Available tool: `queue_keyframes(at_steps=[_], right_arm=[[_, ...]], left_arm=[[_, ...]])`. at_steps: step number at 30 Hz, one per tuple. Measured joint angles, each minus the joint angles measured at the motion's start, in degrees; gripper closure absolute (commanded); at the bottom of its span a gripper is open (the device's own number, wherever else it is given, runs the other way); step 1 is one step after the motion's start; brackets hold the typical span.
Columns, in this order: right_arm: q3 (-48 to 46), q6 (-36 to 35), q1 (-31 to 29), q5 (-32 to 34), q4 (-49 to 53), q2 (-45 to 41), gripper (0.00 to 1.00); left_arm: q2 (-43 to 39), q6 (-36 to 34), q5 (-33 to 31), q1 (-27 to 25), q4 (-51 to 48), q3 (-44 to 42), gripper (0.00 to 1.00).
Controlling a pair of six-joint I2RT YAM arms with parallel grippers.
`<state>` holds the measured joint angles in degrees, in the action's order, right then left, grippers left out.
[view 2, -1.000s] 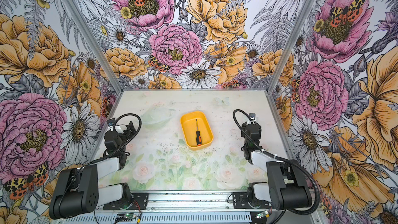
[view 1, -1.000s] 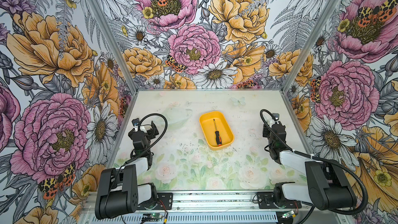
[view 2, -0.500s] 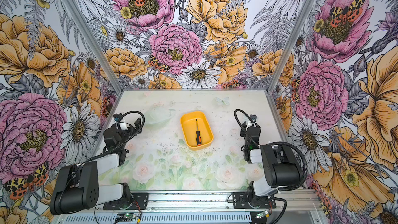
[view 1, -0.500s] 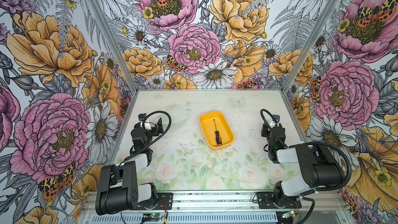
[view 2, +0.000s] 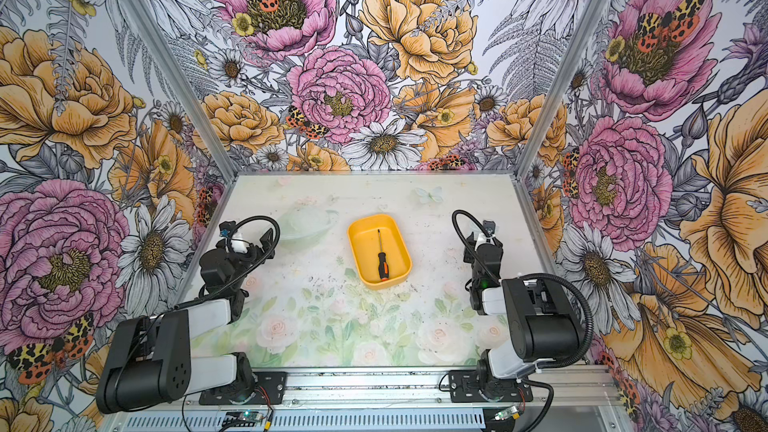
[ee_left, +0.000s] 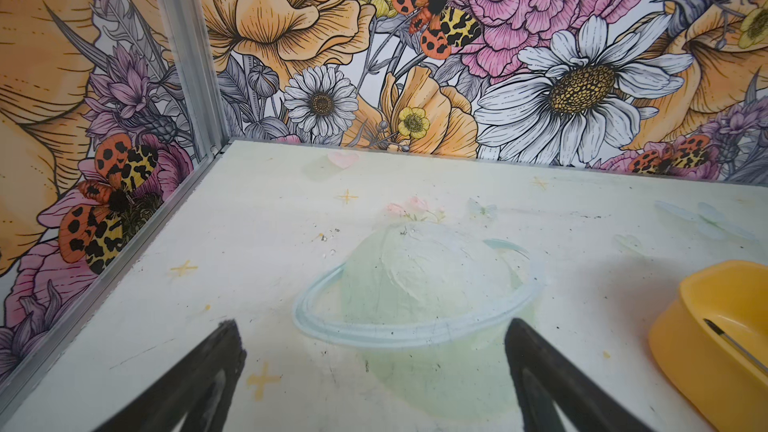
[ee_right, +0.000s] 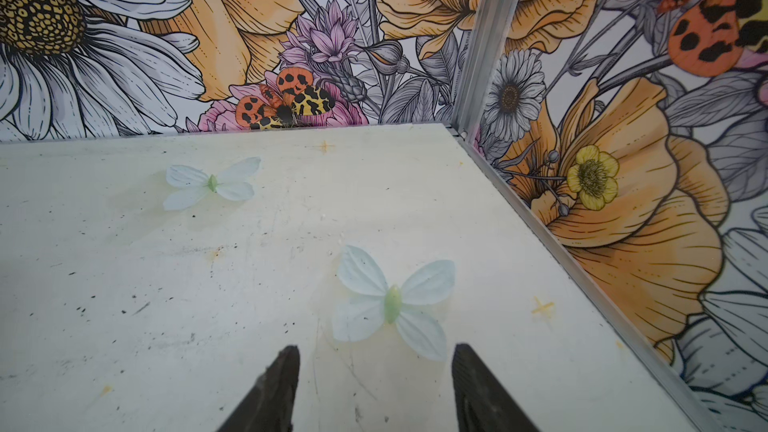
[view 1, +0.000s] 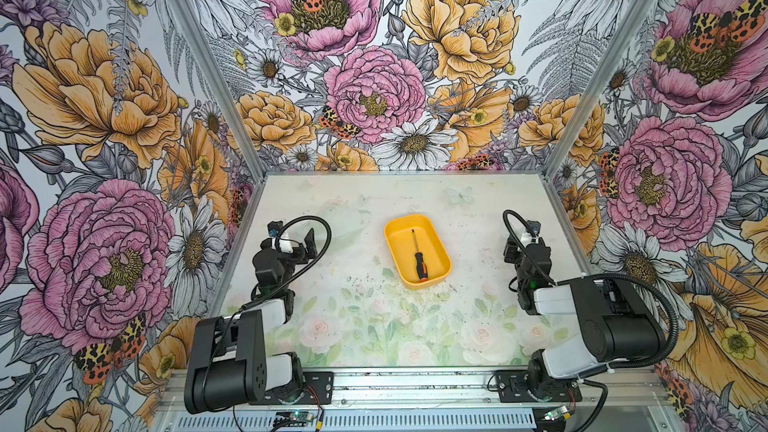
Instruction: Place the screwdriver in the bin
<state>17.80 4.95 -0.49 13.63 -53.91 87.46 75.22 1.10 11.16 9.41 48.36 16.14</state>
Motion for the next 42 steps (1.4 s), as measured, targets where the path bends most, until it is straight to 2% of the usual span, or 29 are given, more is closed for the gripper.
queue_keyframes(at_steps=[4, 10, 15, 19, 28, 42], right_arm=[[0.00, 0.00, 0.00, 0.00, 0.00, 0.00, 0.40], [0.02, 0.02, 0.00, 0.00, 0.02, 0.00, 0.39], [0.13, 0.13, 0.00, 0.02, 0.07, 0.00, 0.38], [0.66, 0.15, 0.00, 0.04, 0.22, 0.00, 0.37], [2.97, 0.13, 0.00, 0.02, 2.73, 0.00, 0.35], [2.99, 0.11, 0.00, 0.02, 3.54, 0.00, 0.18]], left_arm=[[3.21, 1.46, 0.33, 0.00, 3.98, 0.00, 0.01], [12.46, 2.62, 0.22, -0.35, 14.78, -1.79, 0.01], [15.43, 3.04, -1.16, -1.20, 18.75, -2.54, 0.01], [15.32, 2.99, -2.43, -2.08, 17.68, -1.40, 0.01], [14.73, 0.83, -7.28, -6.29, 8.61, 4.87, 0.01], [14.67, -0.24, -9.99, -7.10, 5.60, 4.87, 0.01]])
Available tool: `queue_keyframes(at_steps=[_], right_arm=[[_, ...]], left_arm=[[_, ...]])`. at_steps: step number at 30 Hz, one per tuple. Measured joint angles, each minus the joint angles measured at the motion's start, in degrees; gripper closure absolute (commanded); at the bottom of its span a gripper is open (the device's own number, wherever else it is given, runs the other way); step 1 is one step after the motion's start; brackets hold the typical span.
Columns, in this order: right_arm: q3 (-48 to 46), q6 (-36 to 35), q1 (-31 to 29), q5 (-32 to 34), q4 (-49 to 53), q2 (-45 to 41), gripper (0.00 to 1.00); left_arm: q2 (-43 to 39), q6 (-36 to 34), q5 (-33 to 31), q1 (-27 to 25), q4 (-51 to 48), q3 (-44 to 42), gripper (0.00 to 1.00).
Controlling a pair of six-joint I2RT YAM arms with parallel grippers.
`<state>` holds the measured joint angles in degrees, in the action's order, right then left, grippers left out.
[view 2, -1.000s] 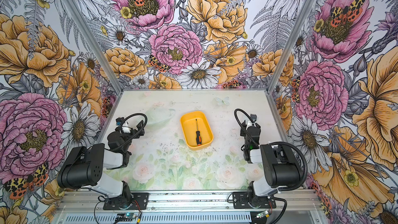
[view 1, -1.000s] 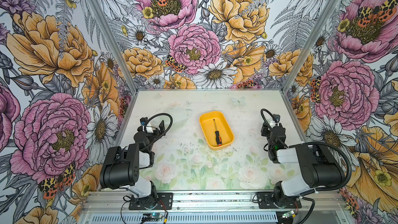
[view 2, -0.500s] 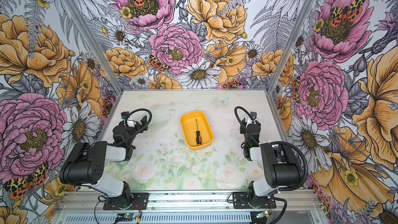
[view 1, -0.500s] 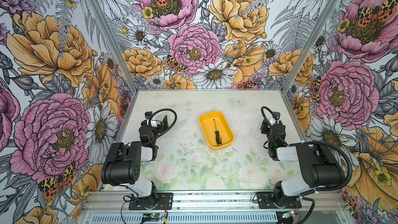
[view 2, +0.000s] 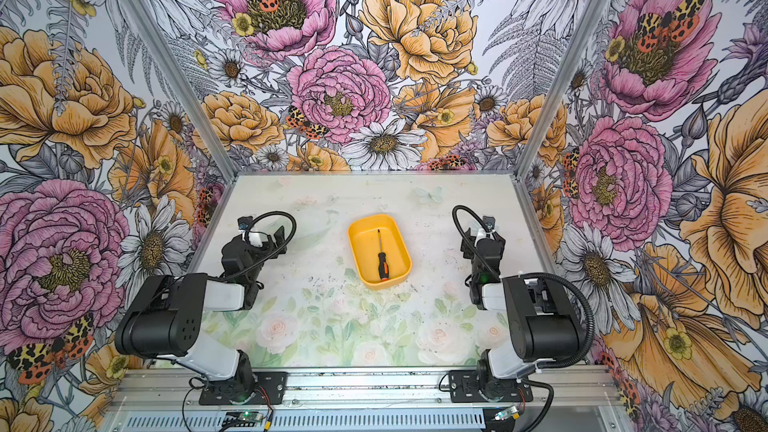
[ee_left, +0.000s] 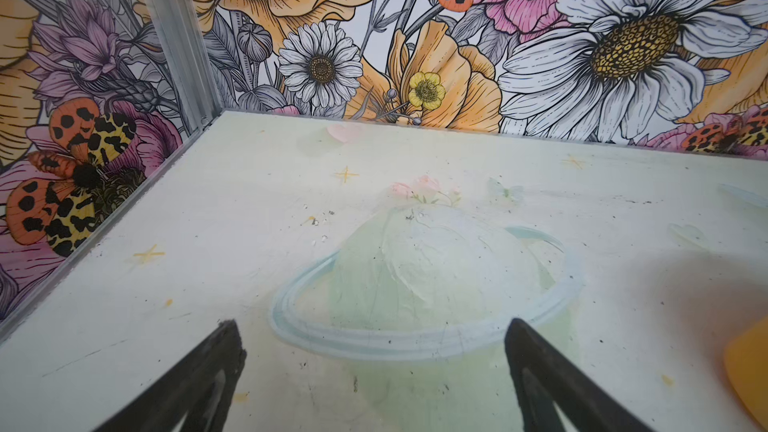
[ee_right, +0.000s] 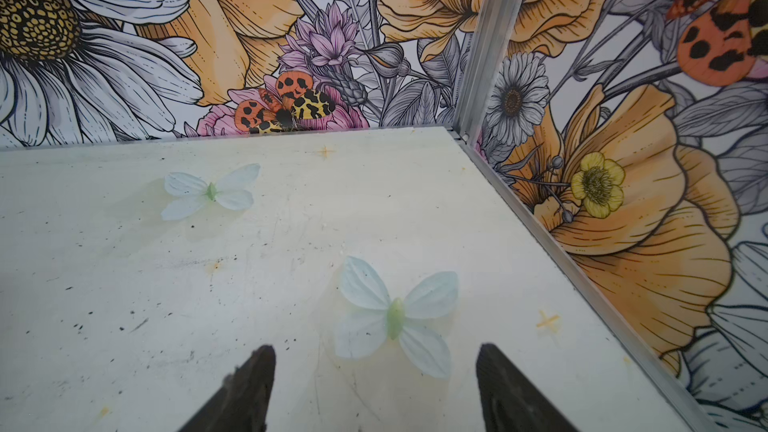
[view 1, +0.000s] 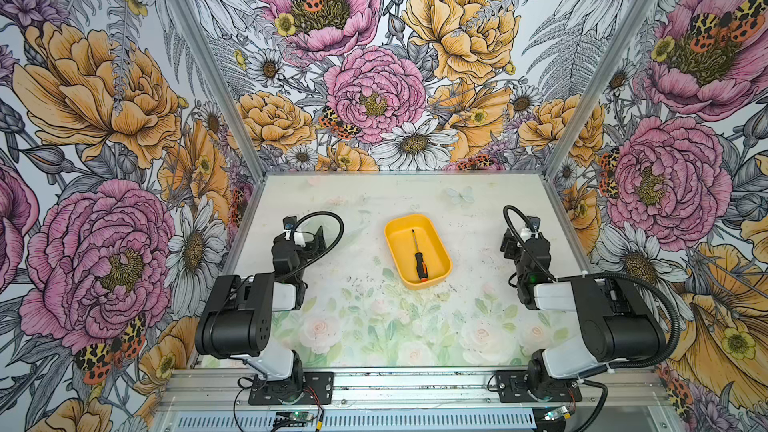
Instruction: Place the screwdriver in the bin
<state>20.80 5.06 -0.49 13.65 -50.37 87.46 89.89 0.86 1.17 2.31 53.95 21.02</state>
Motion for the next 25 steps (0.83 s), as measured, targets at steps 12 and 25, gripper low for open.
queue_keyframes(at_steps=[12, 25], right_arm=[[0.00, 0.04, 0.00, -0.02, 0.02, 0.00, 0.01], [0.00, 0.04, -0.07, 0.00, 0.02, 0.00, 0.01]], left_arm=[[0.00, 0.00, -0.17, 0.00, -0.17, 0.00, 0.01], [0.00, 0.00, -0.17, 0.00, -0.17, 0.00, 0.01]])
